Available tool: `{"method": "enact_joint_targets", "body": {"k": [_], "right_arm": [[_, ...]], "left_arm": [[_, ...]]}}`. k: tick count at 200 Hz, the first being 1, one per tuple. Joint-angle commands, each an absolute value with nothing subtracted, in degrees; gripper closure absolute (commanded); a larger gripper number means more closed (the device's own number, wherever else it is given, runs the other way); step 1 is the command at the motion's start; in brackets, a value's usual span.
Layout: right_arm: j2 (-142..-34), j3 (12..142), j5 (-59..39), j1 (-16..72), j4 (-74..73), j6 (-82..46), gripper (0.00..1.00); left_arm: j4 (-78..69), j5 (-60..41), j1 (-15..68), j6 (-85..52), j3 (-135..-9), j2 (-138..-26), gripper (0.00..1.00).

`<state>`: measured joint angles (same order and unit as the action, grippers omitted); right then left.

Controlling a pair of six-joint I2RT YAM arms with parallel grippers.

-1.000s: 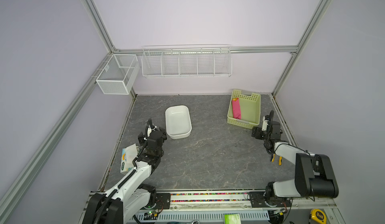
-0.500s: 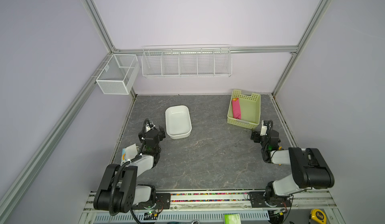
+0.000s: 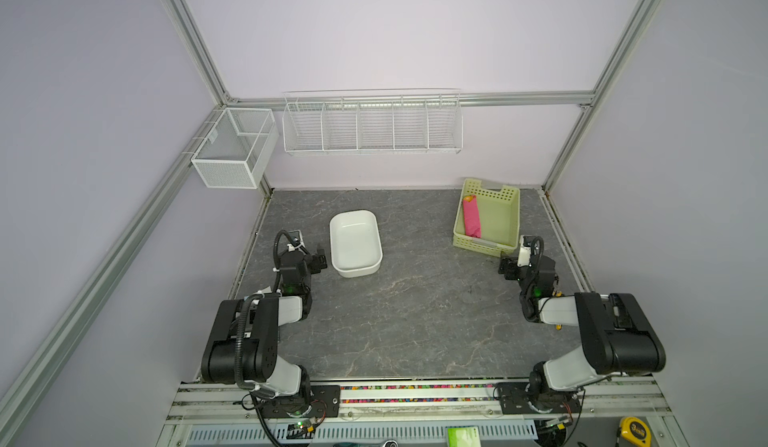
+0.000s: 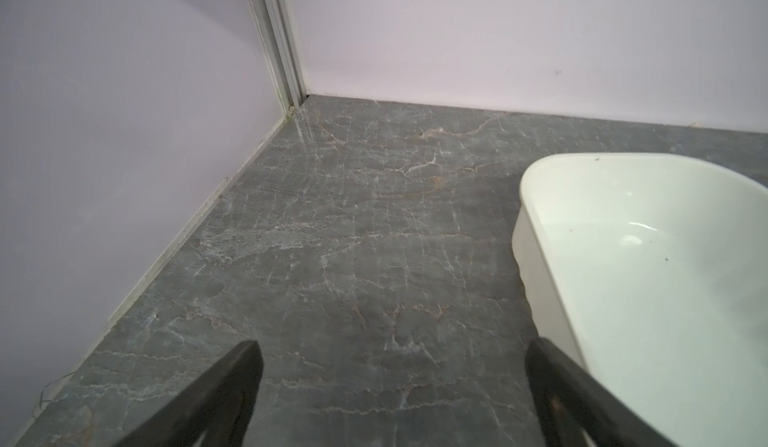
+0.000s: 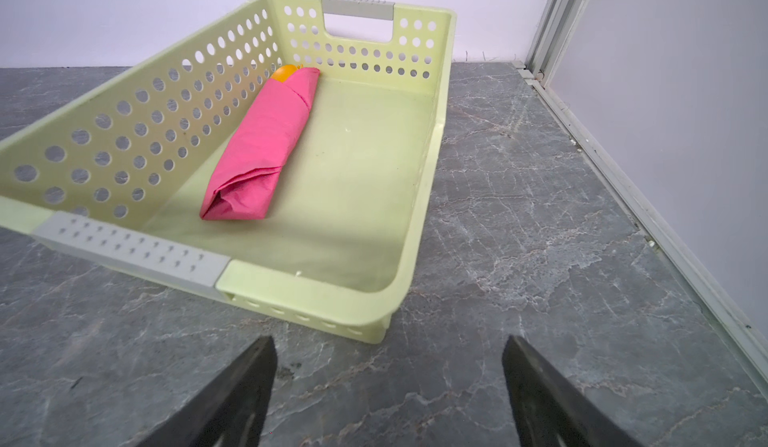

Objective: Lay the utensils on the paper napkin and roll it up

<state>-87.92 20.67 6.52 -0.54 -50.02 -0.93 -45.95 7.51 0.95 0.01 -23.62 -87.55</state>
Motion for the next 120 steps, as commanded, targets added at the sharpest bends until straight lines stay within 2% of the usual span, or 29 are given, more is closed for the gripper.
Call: {"method": "enact_joint_targets", "body": {"k": [1,120], "right_arm": [[-87.7,21.3,7.6,0.0,-51.3,1.0,0.12],[-87.8,21.5,7.9,0.3,-51.0,1.2,0.12]], "left_arm": [[-48.3,2.6,0.8,-0.3,-23.2,-87.6,0.01],[-51.4,2.5,0.8,0.4,-22.4,-88.5,0.02]]}}
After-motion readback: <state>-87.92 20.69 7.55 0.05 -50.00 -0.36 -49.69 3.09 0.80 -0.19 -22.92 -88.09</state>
